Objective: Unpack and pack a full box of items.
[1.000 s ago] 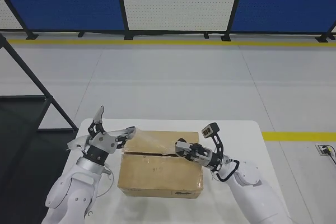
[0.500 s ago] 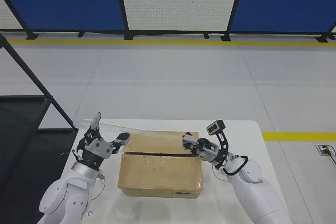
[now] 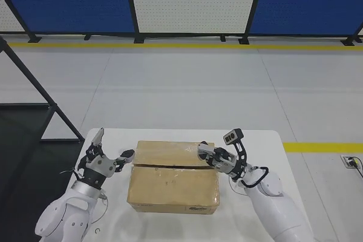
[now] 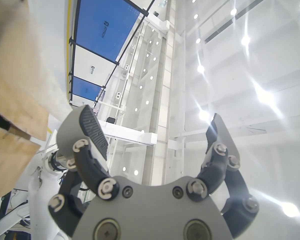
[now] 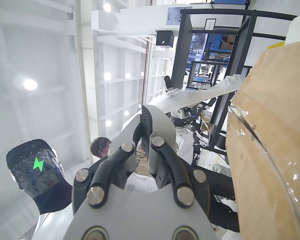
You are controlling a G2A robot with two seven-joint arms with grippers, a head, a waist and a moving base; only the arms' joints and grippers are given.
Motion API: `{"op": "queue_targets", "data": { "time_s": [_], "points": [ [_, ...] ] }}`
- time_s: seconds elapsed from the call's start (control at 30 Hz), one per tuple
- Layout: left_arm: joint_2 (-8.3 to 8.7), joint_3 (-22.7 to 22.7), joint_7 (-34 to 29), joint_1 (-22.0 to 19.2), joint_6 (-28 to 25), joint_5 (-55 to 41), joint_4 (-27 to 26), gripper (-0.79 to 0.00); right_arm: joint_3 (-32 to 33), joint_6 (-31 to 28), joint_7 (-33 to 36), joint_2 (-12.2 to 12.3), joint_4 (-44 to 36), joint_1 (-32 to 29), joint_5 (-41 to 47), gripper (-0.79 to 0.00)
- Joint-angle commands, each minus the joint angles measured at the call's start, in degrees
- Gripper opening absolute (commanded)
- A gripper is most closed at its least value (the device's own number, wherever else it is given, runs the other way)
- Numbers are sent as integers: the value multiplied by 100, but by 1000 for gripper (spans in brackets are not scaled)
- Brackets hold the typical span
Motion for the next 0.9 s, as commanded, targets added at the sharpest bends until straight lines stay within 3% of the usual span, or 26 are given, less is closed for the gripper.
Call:
{"op": "queue_targets", "data": {
  "time_s": [0.0,0.23,0.57,0.73,0.87],
  "points": [
    [9,-65,-30,97,61,-38,-40,0,-2,2,16,-5,10,13,-13,-785],
    [48,-408,-243,371,498,-498,-227,0,12,7,188,-26,44,64,27,-785],
    [10,-1037,482,422,-802,-755,14,0,156,148,594,-9,17,29,201,-785],
    [31,-1112,473,330,-640,-693,275,0,244,223,894,13,-64,-42,308,-785],
    [62,-972,332,217,-217,-477,409,0,311,305,1128,29,-75,-63,392,-785]
  ]
}}
